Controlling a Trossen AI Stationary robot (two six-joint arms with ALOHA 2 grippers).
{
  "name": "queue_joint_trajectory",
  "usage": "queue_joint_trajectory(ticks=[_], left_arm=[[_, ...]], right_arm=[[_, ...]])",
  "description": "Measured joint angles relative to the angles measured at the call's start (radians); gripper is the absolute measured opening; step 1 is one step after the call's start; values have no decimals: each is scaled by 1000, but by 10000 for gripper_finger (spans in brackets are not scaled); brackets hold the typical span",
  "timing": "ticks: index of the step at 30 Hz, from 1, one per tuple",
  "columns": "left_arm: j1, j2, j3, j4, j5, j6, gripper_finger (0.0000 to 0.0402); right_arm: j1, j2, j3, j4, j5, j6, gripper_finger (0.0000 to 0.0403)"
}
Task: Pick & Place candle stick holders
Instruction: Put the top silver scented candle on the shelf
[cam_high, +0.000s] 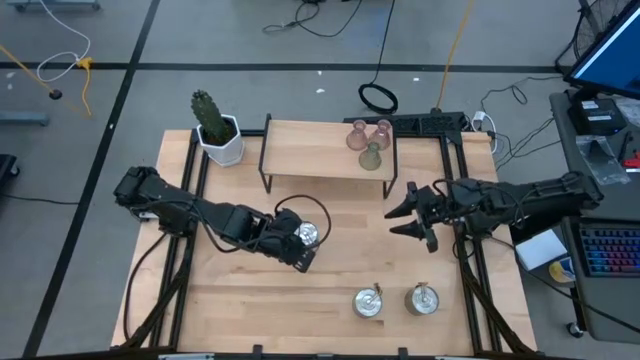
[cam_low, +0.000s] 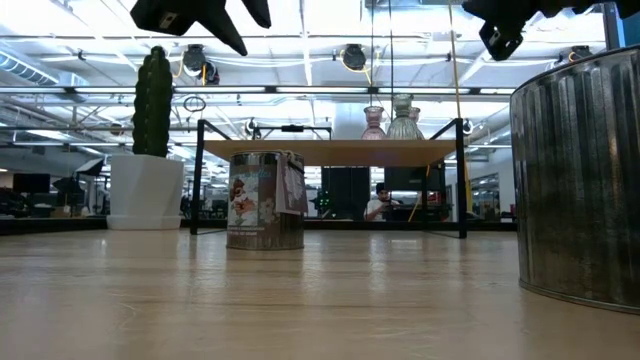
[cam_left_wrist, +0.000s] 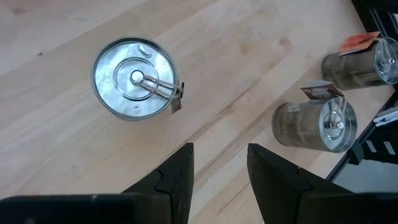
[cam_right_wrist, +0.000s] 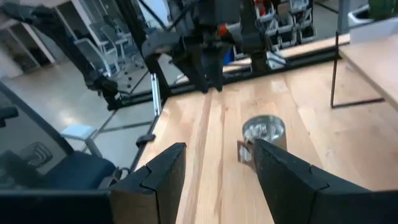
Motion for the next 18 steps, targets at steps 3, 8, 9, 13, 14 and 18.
queue_joint_trajectory(ticks=[3,8,9,13,14,18], left_arm=[[0,0,0,0,-1,2,150],[0,0,0,1,-25,17,150],[-1,0,0,1,-33,16,150],[-11,0,0,0,-55,16,150],[-15,0,0,1,-55,15,150],[-25,0,0,1,-54,4,150]], right_arm=[[12,0,0,-34,0,0,181],[26,0,0,-101,1,3,180],[27,0,0,-109,0,3,180],[37,0,0,-134,0,2,178],[39,0,0,-148,0,1,177],[39,0,0,-204,2,0,176]])
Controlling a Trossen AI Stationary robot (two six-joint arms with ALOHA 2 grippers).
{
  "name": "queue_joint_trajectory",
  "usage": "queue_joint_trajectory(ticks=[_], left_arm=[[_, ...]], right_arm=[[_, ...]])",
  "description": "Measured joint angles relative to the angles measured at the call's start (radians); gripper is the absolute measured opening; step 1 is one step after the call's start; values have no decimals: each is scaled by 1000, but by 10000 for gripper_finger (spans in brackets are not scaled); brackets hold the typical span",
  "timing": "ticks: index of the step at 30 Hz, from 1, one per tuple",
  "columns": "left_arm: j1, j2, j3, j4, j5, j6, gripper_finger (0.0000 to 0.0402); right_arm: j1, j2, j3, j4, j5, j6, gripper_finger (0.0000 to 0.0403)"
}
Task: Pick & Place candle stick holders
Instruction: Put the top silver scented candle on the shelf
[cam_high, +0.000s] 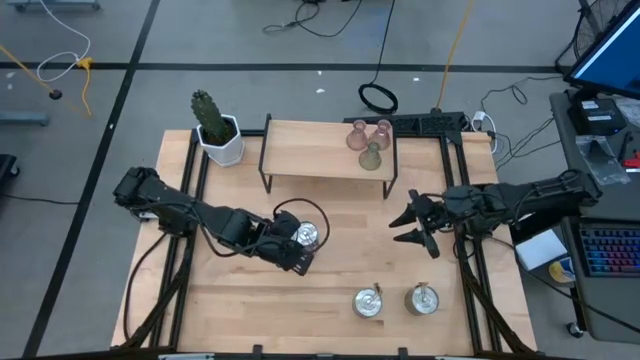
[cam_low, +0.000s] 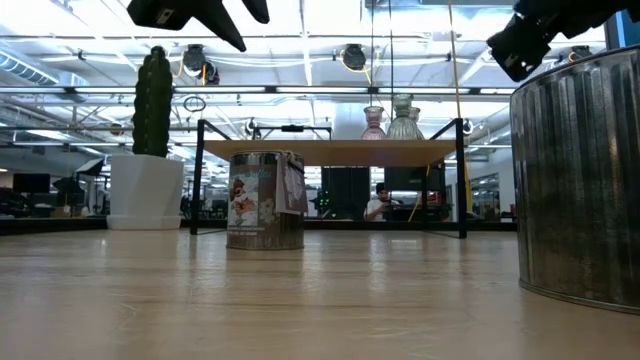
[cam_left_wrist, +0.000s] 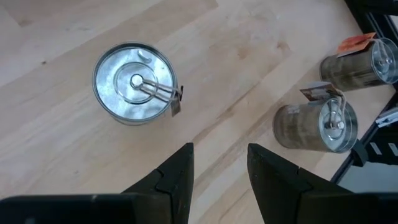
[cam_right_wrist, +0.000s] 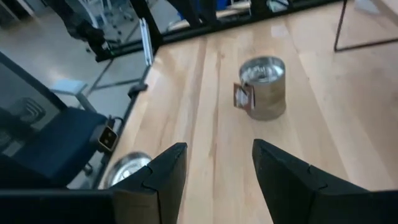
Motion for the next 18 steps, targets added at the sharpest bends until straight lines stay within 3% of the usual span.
queue_joint_trajectory(ticks=[8,18], left_arm=[[-1,0,0,0,1,-35,150],[9,0,0,9,-11,-11,150]], right_arm=[[0,-1,-52,25,0,18,174],[0,-1,-284,426,-3,146,172]])
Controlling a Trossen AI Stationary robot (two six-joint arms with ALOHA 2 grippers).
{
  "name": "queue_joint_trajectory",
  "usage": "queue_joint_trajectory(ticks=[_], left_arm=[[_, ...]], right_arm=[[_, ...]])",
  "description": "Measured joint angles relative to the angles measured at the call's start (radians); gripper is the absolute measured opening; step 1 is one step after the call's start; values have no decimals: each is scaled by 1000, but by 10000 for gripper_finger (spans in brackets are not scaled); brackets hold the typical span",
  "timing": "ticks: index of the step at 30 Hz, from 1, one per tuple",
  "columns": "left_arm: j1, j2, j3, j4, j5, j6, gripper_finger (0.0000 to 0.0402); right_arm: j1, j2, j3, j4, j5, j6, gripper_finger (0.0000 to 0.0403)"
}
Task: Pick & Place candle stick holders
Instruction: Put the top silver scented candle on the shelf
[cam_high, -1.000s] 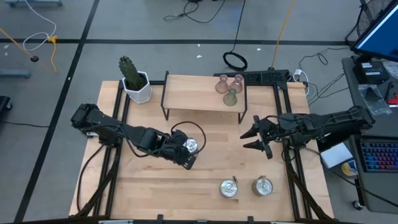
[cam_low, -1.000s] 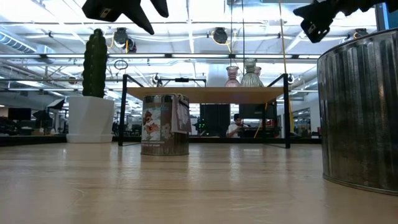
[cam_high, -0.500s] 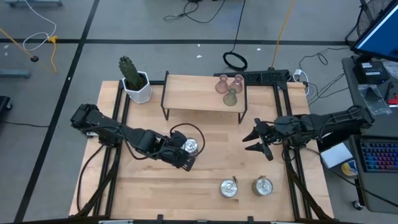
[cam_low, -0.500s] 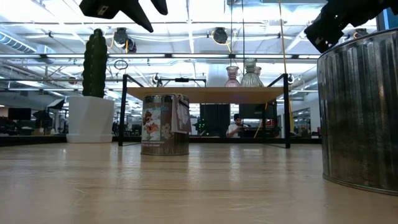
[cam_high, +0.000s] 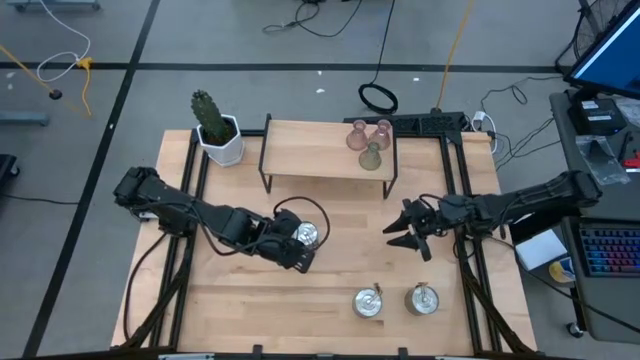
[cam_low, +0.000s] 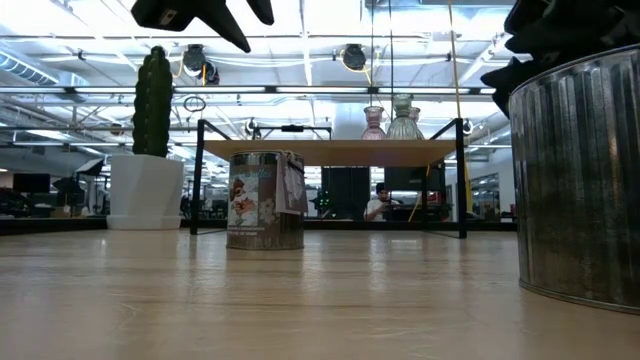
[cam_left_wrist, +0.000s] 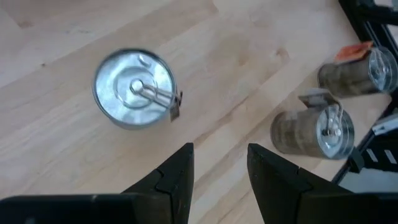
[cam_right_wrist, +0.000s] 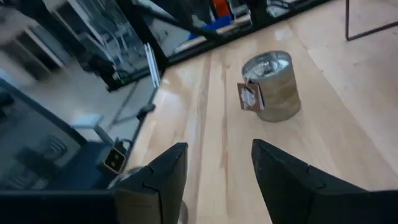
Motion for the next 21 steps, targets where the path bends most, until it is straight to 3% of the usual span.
queue_joint_trajectory(ticks=[11,21], left_arm=[[39,0,0,-1,-23,70,168],[91,16,0,-2,-5,112,321]], right_arm=[[0,0,-190,393,0,103,171],[0,0,-208,459,0,117,169]])
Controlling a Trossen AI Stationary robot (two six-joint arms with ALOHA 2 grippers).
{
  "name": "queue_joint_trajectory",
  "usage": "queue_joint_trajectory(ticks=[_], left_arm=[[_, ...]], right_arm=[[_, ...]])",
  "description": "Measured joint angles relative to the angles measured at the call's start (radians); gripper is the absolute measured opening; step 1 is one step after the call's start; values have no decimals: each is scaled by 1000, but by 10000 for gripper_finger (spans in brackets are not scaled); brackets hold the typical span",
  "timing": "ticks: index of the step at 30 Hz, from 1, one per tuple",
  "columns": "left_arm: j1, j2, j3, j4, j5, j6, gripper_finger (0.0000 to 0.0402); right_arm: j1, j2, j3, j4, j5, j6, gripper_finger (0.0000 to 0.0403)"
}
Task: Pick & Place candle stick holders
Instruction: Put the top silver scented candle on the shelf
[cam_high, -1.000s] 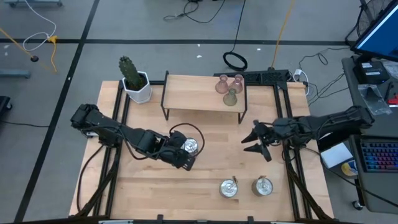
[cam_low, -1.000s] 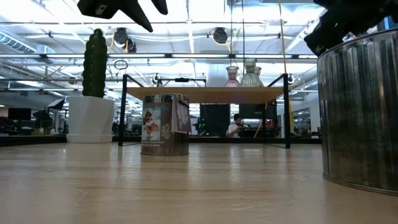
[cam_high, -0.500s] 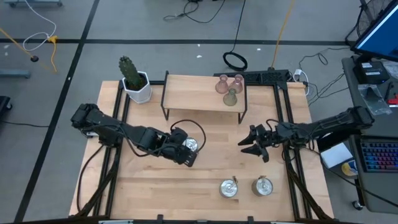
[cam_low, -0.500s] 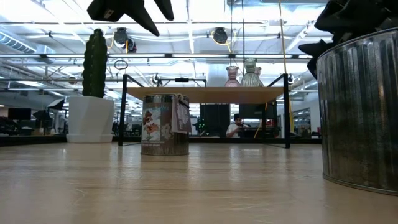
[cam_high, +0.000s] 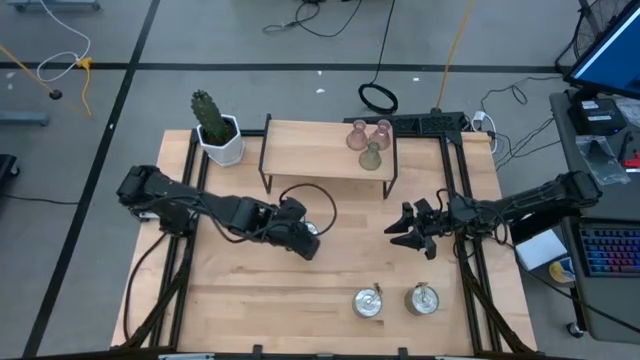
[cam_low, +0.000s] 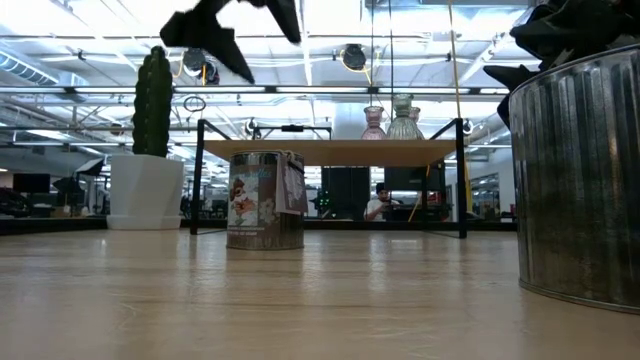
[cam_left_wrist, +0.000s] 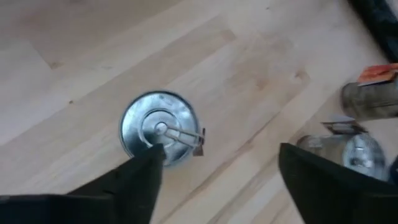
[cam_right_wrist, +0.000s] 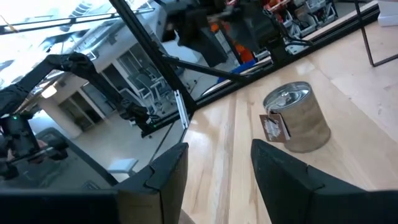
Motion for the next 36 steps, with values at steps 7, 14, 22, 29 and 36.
queue_joint_trajectory(ticks=[7,14,22,29,36], left_arm=[[57,86,0,6,222,69,392],[93,106,0,2,341,125,353],[93,99,0,4,250,175,340],[96,99,0,5,255,176,361],[96,99,0,4,256,201,391]], right_arm=[[0,0,0,11,1,4,167],[0,0,0,20,2,14,167],[0,0,0,21,2,16,167],[0,0,0,21,2,14,167],[0,0,0,21,2,13,167]])
